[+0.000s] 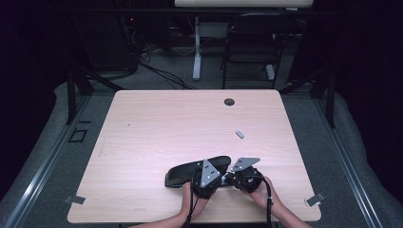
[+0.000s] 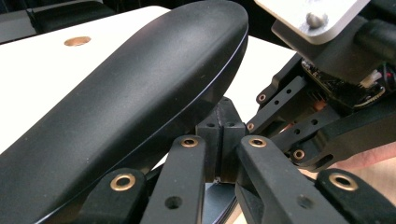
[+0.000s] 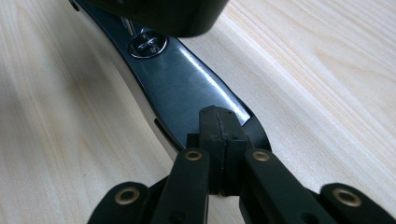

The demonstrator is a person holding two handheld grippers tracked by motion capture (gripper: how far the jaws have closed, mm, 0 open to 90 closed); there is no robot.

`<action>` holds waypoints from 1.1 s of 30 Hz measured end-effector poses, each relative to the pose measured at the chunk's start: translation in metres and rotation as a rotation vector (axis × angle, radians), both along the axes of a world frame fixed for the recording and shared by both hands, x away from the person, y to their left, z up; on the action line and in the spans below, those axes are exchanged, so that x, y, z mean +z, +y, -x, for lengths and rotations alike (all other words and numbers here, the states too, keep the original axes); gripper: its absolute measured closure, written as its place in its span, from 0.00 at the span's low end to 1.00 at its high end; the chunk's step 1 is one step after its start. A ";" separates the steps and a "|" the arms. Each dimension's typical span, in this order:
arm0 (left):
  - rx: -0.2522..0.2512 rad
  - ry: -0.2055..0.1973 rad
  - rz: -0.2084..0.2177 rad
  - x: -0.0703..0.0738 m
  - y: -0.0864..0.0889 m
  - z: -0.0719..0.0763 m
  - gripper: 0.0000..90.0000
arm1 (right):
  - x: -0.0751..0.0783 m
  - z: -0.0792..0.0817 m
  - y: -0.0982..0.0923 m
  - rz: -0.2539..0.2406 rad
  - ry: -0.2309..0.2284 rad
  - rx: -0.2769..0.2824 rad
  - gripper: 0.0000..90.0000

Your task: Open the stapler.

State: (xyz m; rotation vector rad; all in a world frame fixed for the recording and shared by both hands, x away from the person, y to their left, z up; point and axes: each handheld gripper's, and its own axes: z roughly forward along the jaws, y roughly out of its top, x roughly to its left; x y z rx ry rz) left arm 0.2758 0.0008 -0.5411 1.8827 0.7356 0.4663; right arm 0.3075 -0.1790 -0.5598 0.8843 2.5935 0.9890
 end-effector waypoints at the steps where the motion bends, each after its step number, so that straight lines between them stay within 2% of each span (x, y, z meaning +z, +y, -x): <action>1: -0.001 0.002 0.001 0.001 0.001 0.000 1.00 | 0.000 0.000 0.000 0.000 0.003 -0.002 1.00; 5: -0.001 0.008 0.008 0.003 0.002 0.000 1.00 | 0.001 -0.001 -0.001 0.003 0.007 0.004 1.00; 8: -0.003 0.007 0.013 0.004 0.003 0.000 1.00 | -0.001 0.000 0.000 -0.023 0.005 -0.008 1.00; 9: -0.004 0.005 0.012 0.005 0.003 0.000 1.00 | 0.000 -0.001 -0.001 -0.001 0.008 0.006 1.00; 15: -0.001 0.008 0.020 0.008 0.006 0.000 1.00 | 0.001 -0.001 -0.001 0.000 0.008 0.007 1.00; 33: 0.001 -0.034 0.040 0.022 0.018 0.001 1.00 | 0.001 -0.001 0.000 0.006 0.008 0.008 1.00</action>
